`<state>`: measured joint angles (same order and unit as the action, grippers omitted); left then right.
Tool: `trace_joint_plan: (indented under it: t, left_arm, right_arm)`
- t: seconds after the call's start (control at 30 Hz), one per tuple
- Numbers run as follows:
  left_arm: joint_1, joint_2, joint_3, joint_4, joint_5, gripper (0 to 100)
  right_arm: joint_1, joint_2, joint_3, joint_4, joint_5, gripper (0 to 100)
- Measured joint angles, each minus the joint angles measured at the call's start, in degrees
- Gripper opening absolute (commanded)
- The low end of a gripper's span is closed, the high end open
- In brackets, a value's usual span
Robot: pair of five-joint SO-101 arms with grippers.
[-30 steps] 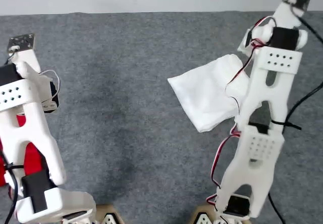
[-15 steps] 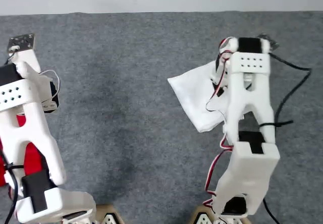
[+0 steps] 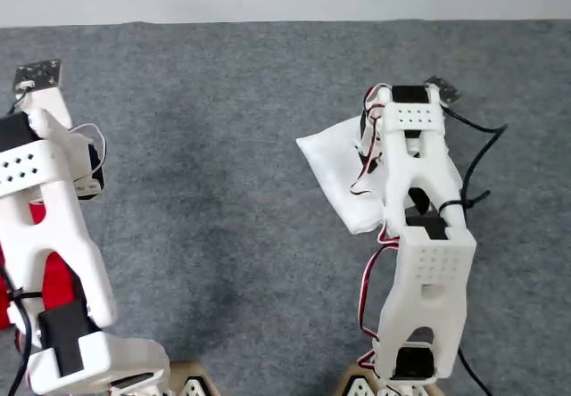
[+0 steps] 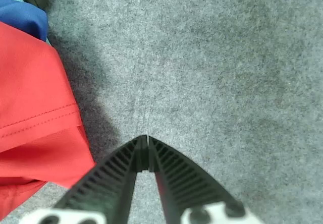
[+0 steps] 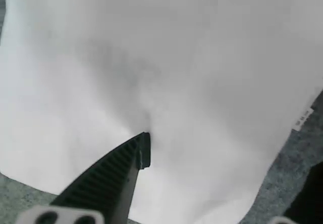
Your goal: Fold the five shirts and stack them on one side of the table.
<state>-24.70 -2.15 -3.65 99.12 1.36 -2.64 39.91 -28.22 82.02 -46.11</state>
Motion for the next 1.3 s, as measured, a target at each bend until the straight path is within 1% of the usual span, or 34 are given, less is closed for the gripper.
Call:
trace_joint_plan:
  t: [0.27,0.33,0.4,0.6,0.8,0.93,1.03,1.13,1.2,1.3]
  left_arm:
    - [0.0,0.0,0.0,0.0,0.0,1]
    - [0.0,0.0,0.0,0.0,0.0,1]
    - [0.0,0.0,0.0,0.0,0.0,1]
    - [0.0,0.0,0.0,0.0,0.0,1]
    - [0.0,0.0,0.0,0.0,0.0,1]
    - [0.0,0.0,0.0,0.0,0.0,1]
    - [0.0,0.0,0.0,0.0,0.0,1]
    - [0.0,0.0,0.0,0.0,0.0,1]
    - [0.0,0.0,0.0,0.0,0.0,1]
    - [0.0,0.0,0.0,0.0,0.0,1]
  right_arm:
    - [-0.4,5.6,-0.1,-6.7,0.0,45.5]
    - [-0.4,6.6,-0.2,-7.5,0.0,43.5]
    - [-0.4,6.6,-0.4,-7.6,0.0,37.4]
    - [-1.0,6.8,-1.1,-7.5,1.6,13.2]
    - [-0.7,6.6,-1.1,-7.0,3.1,1.0]
    - [-0.7,6.6,-1.5,-6.2,3.5,0.9]
    - [-0.4,7.5,-4.1,-3.1,6.2,0.9]
    - [0.6,7.7,-6.7,1.7,10.2,0.9]
    - [1.3,7.6,-7.3,4.2,14.0,0.9]
    - [4.3,6.3,-7.3,6.9,20.2,0.9]
